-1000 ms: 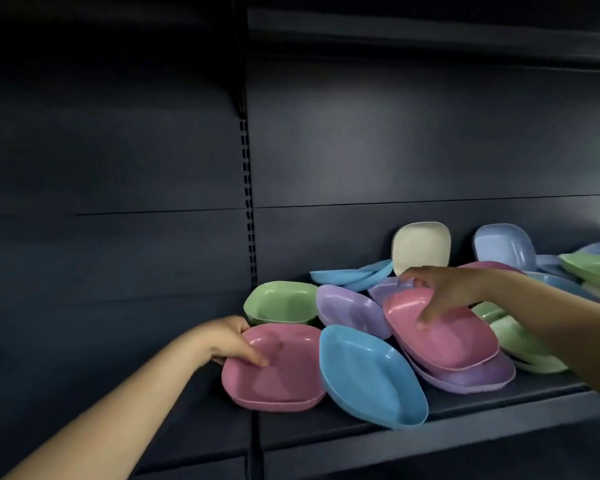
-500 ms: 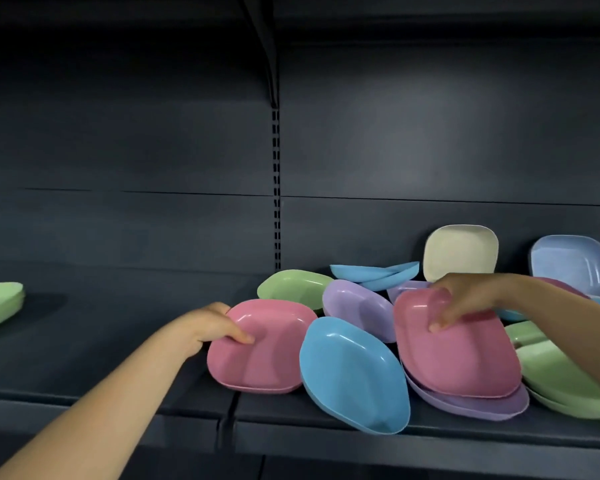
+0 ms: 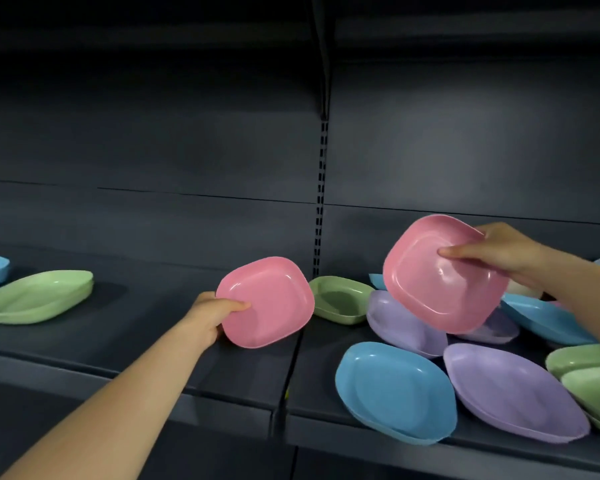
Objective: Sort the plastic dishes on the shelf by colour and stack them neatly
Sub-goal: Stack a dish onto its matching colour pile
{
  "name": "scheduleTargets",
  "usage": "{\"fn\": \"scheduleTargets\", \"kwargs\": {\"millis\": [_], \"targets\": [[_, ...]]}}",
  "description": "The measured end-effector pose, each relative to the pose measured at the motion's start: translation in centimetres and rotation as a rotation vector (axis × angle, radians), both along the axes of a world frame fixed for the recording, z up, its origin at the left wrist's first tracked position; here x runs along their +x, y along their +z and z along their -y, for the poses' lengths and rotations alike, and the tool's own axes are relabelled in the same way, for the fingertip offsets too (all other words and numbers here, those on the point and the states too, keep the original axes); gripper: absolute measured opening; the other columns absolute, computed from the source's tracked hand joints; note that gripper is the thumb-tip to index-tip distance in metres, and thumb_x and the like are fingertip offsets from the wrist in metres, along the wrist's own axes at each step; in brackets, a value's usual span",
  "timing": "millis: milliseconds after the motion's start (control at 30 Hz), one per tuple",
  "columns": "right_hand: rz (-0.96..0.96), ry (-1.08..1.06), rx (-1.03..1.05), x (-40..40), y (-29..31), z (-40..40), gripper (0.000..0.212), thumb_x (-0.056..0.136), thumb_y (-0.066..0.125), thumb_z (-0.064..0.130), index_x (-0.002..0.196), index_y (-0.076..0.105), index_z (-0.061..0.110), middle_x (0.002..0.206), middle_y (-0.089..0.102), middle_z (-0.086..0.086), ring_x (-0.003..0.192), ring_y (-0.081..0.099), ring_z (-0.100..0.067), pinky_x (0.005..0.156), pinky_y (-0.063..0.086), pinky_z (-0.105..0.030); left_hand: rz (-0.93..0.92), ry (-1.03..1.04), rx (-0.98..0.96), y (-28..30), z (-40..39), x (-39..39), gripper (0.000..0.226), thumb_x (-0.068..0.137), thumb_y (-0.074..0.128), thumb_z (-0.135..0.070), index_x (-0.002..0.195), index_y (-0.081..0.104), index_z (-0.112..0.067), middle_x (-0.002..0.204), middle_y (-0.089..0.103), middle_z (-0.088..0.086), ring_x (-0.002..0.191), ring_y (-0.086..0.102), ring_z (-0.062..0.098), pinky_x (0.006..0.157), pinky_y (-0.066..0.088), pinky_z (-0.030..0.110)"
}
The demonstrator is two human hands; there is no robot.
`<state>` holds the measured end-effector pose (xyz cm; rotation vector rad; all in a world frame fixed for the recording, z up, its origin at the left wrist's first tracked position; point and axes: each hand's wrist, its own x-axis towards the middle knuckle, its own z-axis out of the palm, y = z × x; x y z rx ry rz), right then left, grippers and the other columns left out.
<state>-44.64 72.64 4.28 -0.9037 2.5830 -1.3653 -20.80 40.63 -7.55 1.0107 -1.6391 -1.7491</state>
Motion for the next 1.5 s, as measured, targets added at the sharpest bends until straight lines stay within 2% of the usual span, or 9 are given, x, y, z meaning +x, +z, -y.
{"fn": "scheduleTargets", "kwargs": {"millis": [133,300,467,733,900,1100,1200,1300,1500], "targets": [[0.045,0.021,-0.167,4.1,0.6,5.7,0.020,0.074,0.079,0.018,0.089,0.072,0.008,0.079,0.070,-0.011,0.068,0.062,-0.026,0.065,0.049,-0.033,-0.098,0.088,0.013,0.7,3.0,3.1,0.038,0.074,0.073,0.006,0.109,0.060,0.005,0.107,0.064,0.018,0.098,0.061,0.034,0.082,0.050,0.039],[0.174,0.068,-0.290,10.9,-0.4,14.9,0.026,0.074,0.079,0.021,0.093,0.068,0.007,0.084,0.069,-0.010,0.073,0.065,-0.026,0.067,0.053,-0.034,-0.022,0.151,-0.084,1.5,8.9,8.9,0.024,0.071,0.077,-0.002,0.081,0.056,-0.006,0.089,0.062,0.012,0.090,0.059,0.032,0.074,0.048,0.037],[0.381,-0.006,-0.399,17.5,-5.3,24.0,0.049,0.069,0.083,0.025,0.106,0.061,0.001,0.100,0.068,-0.013,0.090,0.065,-0.032,0.078,0.056,-0.044,0.172,0.060,-0.161,0.6,15.9,14.0,0.039,0.070,0.079,-0.006,0.103,0.060,0.001,0.101,0.065,0.017,0.095,0.061,0.032,0.079,0.049,0.036],[0.615,-0.304,-0.635,23.6,-12.7,30.8,0.047,0.075,0.079,0.022,0.109,0.056,0.000,0.106,0.062,-0.012,0.098,0.058,-0.030,0.084,0.046,-0.037,0.253,-0.169,-0.227,-0.9,21.5,14.4,0.039,0.070,0.081,-0.013,0.102,0.064,-0.002,0.101,0.068,0.012,0.095,0.063,0.027,0.077,0.047,0.030],[0.589,-0.418,-0.670,24.2,-13.9,31.2,0.039,0.076,0.078,0.021,0.104,0.056,0.005,0.104,0.061,-0.012,0.099,0.057,-0.031,0.092,0.047,-0.041,0.148,-0.230,-0.297,-1.9,22.0,13.3,0.024,0.074,0.077,-0.015,0.096,0.070,-0.008,0.096,0.072,0.007,0.090,0.066,0.024,0.075,0.049,0.031],[0.505,-0.477,-0.658,25.1,-14.1,32.1,0.032,0.077,0.078,0.017,0.101,0.058,0.008,0.098,0.062,-0.010,0.094,0.057,-0.030,0.087,0.047,-0.037,-0.075,-0.244,-0.222,-2.9,23.0,13.4,0.017,0.082,0.071,-0.027,0.091,0.071,-0.013,0.092,0.073,0.004,0.089,0.066,0.021,0.078,0.049,0.031],[0.451,-0.511,-0.643,25.4,-14.0,32.4,0.033,0.077,0.077,0.018,0.103,0.060,0.007,0.099,0.062,-0.011,0.093,0.056,-0.029,0.085,0.045,-0.035,-0.117,-0.242,-0.203,-2.8,22.9,13.5,0.021,0.087,0.064,-0.037,0.087,0.067,-0.017,0.084,0.065,-0.009,0.076,0.056,0.007,0.067,0.042,0.019],[0.413,-0.504,-0.567,25.8,-13.6,32.8,0.036,0.078,0.077,0.015,0.108,0.062,0.002,0.098,0.061,-0.011,0.092,0.055,-0.028,0.081,0.042,-0.034,-0.137,-0.278,-0.222,-3.2,23.2,13.4,0.024,0.086,0.061,-0.046,0.086,0.053,-0.022,0.084,0.049,-0.005,0.075,0.042,0.012,0.064,0.031,0.023],[0.276,-0.433,-0.338,26.2,-12.9,35.7,0.028,0.075,0.075,0.009,0.100,0.066,0.001,0.091,0.067,-0.012,0.085,0.063,-0.030,0.073,0.049,-0.033,-0.178,-0.311,-0.162,-3.2,23.5,13.0,0.027,0.087,0.058,-0.049,0.075,0.039,-0.034,0.079,0.037,-0.013,0.065,0.031,0.001,0.059,0.023,0.021]]}}
